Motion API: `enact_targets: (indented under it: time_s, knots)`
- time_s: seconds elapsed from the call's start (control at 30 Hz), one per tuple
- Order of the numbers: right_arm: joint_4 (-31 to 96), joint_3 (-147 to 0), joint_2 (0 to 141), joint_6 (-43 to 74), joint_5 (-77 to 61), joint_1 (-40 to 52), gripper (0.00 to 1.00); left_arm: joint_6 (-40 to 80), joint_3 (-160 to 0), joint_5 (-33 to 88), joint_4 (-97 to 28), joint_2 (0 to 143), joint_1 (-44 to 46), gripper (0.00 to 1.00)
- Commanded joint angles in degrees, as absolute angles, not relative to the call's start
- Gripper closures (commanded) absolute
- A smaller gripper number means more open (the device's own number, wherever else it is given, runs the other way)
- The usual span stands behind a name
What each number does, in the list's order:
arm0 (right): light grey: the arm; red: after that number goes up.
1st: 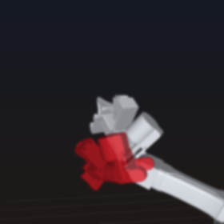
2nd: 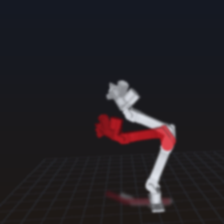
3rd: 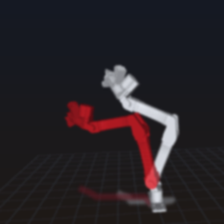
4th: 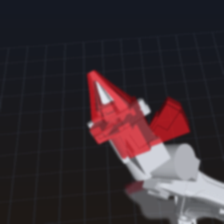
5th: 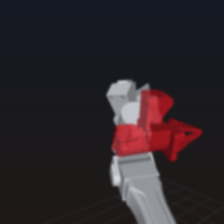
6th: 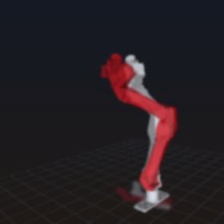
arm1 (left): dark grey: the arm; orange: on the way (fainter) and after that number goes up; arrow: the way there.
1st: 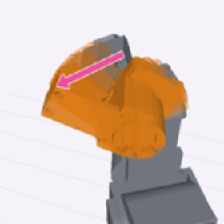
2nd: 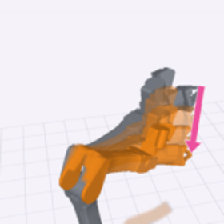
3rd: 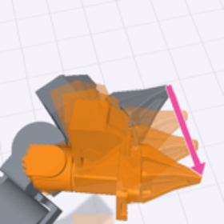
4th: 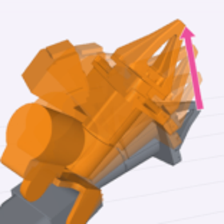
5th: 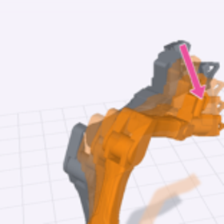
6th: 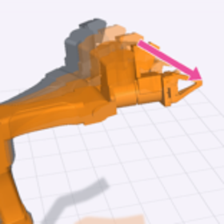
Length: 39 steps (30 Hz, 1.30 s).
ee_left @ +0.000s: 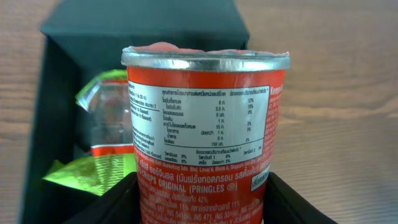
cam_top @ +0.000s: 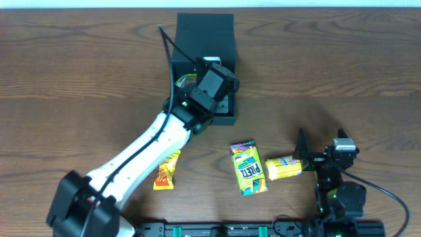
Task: Pack container
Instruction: 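Lift the red can into the box beside the Haribo bag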
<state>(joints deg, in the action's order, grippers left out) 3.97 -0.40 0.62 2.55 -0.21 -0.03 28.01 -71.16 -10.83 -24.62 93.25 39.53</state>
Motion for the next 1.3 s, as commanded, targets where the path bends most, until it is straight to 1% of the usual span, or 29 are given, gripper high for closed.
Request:
enact_targets:
  time_s: [0.0,0.27,0.53,0.7,0.87,1.13,1.2,1.23,1.27]
  knots:
    - [4.25,-0.32,0.30,2.94,-0.43,0.45,0.01,26.74,-72.49,-10.44,-24.18,95.79,39.40,0.47]
    - [4.27,-0.32,0.30,2.94,-0.40,0.45,0.01,26.22,-72.49,-3.16,-22.41,99.37,39.53,0.46]
    - [4.27,-0.32,0.30,2.94,-0.40,0.45,0.01,26.20,-72.49,-3.03,-22.46,103.57,40.16,0.46]
    - [4.27,-0.32,0.30,2.94,-0.43,0.45,0.01,27.03,-72.49,-0.25,-22.63,105.25,40.18,0.46]
    - [4.25,-0.32,0.30,2.94,-0.40,0.45,0.01,27.05,-72.49,0.03,-22.65,105.34,40.18,0.39]
    - [4.25,-0.32,0.30,2.96,-0.40,0.45,0.01,26.04,-73.14,-0.64,-22.81,104.77,40.10,0.38]
    - [4.27,-0.32,0.30,2.94,-0.40,0.45,0.01,25.30,-74.22,-1.23,-23.68,104.18,40.10,0.35]
    - [4.25,-0.32,0.30,2.96,-0.43,0.45,0.01,25.23,-74.89,-1.93,-24.34,103.94,40.10,0.32]
    - [4.25,-0.32,0.30,2.94,-0.43,0.45,0.01,25.12,-75.83,-2.85,-25.47,103.53,40.10,0.32]
